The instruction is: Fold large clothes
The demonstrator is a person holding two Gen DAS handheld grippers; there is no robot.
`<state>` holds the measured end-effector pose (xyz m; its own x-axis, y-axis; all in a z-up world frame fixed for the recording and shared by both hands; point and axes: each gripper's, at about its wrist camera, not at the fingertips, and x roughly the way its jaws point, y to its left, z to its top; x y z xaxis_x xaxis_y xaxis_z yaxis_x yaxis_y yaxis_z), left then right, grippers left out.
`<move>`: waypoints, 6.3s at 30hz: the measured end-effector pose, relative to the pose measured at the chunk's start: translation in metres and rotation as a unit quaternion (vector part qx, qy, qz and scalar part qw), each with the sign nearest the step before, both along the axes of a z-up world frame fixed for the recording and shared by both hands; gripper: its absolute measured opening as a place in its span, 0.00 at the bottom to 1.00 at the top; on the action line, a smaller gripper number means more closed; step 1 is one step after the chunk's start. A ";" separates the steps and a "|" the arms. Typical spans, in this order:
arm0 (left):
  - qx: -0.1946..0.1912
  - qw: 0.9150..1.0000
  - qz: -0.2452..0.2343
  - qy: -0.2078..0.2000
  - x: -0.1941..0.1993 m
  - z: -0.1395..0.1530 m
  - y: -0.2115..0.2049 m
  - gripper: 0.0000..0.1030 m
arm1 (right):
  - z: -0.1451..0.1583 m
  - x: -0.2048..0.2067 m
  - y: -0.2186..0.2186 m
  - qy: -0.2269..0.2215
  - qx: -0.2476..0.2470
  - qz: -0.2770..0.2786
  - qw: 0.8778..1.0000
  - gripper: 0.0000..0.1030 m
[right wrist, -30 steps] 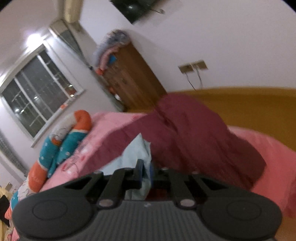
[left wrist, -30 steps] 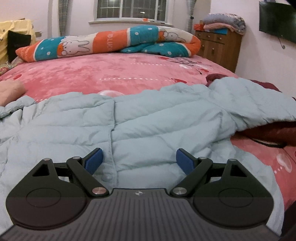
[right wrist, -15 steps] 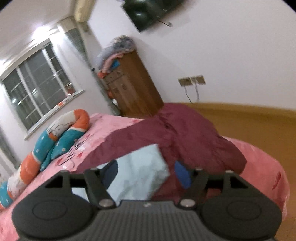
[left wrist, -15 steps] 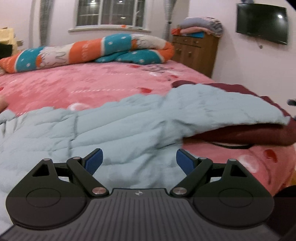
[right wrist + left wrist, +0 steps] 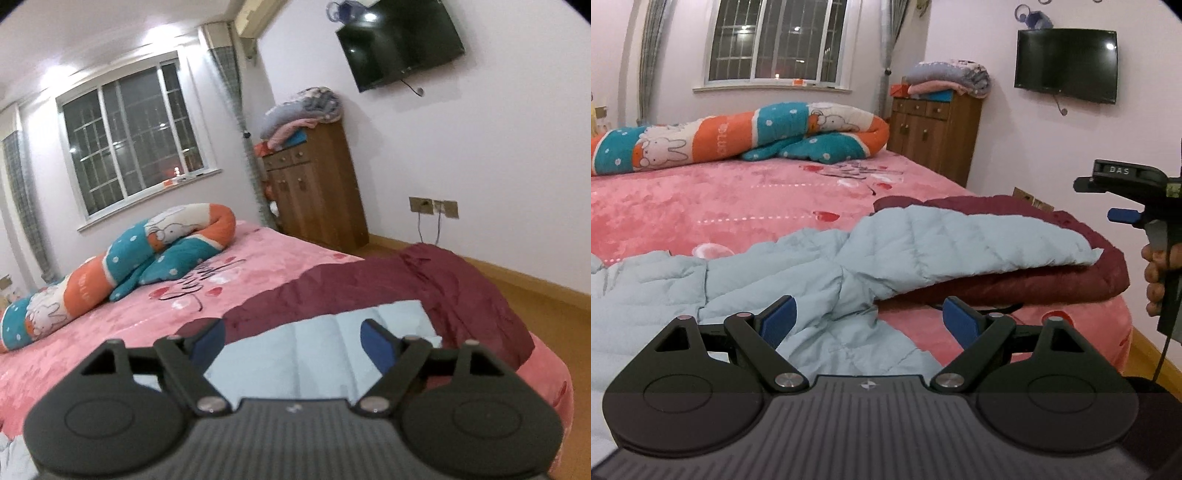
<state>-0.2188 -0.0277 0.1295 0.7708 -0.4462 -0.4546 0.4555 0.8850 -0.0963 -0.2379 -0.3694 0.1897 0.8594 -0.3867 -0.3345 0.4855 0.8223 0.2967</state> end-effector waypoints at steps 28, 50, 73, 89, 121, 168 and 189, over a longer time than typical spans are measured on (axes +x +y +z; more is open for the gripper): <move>-0.044 0.982 0.184 -0.027 -0.022 0.015 0.104 1.00 | -0.005 0.031 0.117 0.040 -0.062 0.110 0.991 0.92; -0.003 0.933 0.359 -0.032 0.014 0.025 0.193 1.00 | -0.064 0.091 0.201 0.076 -0.044 0.278 0.957 0.93; 0.239 0.936 0.252 0.050 0.204 -0.050 0.164 0.95 | -0.090 0.123 0.222 0.058 -0.059 0.373 0.924 0.94; 0.226 0.929 0.281 0.080 0.239 -0.068 0.184 0.65 | -0.098 0.129 0.225 0.067 -0.064 0.395 0.914 0.96; -0.110 0.786 0.608 0.017 0.040 -0.022 0.456 0.19 | -0.110 0.129 0.236 0.092 -0.095 0.399 0.908 0.96; -0.177 0.770 0.612 0.004 0.073 -0.029 0.432 0.09 | -0.110 0.133 0.243 0.095 -0.104 0.406 0.903 0.99; -0.153 0.866 0.463 -0.108 0.080 0.059 0.332 0.03 | -0.099 0.131 0.231 0.067 -0.079 0.394 0.913 0.99</move>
